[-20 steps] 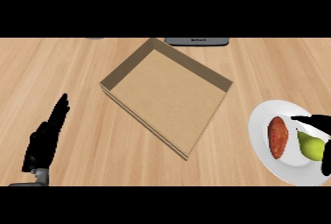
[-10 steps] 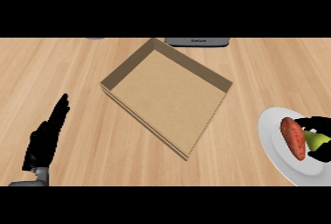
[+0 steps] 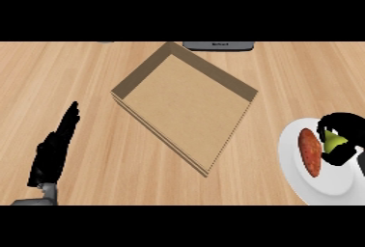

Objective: Pick the pear from the plate and place it in the cardboard box

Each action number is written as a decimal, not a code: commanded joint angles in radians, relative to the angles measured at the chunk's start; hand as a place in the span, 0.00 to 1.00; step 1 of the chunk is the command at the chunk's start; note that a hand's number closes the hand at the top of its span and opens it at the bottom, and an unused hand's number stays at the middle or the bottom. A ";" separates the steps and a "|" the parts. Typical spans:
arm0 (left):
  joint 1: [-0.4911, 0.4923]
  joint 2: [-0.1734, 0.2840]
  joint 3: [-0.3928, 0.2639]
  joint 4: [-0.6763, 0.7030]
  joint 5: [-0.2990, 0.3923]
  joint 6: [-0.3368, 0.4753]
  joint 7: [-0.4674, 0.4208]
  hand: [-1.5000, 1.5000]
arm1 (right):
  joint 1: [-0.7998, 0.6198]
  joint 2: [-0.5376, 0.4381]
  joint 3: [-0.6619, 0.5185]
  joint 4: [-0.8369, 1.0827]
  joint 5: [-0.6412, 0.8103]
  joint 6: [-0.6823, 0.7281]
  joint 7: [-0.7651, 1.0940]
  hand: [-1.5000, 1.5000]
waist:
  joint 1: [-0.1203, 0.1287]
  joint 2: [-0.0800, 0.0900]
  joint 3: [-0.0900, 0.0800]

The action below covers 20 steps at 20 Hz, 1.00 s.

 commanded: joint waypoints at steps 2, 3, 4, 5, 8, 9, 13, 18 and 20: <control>0.007 0.002 0.003 0.005 0.015 -0.022 -0.013 0.50 | -0.099 0.130 -0.014 -0.039 0.008 -0.227 -0.005 1.00 | 0.019 0.004 0.004; -0.036 -0.011 -0.010 0.011 -0.008 -0.002 0.017 0.50 | -0.158 0.143 -0.014 0.010 0.018 -0.232 -0.004 1.00 | 0.021 0.008 0.004; -0.007 -0.008 -0.008 0.003 -0.016 0.003 0.000 0.50 | -0.147 0.167 -0.013 -0.008 0.025 -0.275 0.011 1.00 | 0.014 0.004 0.003; -0.015 -0.023 -0.016 0.011 -0.016 0.001 0.008 0.50 | -0.140 0.154 -0.013 0.049 0.040 -0.328 -0.051 1.00 | 0.009 0.005 0.003; 0.032 0.013 0.017 -0.039 -0.013 -0.011 0.000 0.50 | -0.190 0.139 -0.044 0.029 0.028 -0.325 -0.050 1.00 | 0.005 0.001 0.002; 0.019 -0.013 0.008 -0.009 -0.017 0.000 -0.007 0.50 | -0.200 0.148 -0.047 0.053 0.039 -0.369 -0.060 1.00 | 0.003 0.002 0.002; 0.071 -0.025 0.007 -0.035 -0.026 0.007 -0.028 0.50 | -0.128 0.145 -0.065 -0.180 -0.009 -0.294 0.003 1.00 | -0.013 -0.005 0.001; 0.016 -0.017 0.016 -0.013 -0.022 -0.003 -0.006 0.50 | -0.205 0.211 -0.158 -0.212 -0.224 -0.217 -0.155 1.00 | -0.015 -0.003 0.002; 0.005 -0.025 0.024 0.013 -0.028 0.012 -0.007 0.50 | -0.225 0.231 -0.183 -0.279 -0.311 -0.136 -0.171 1.00 | -0.029 -0.006 0.001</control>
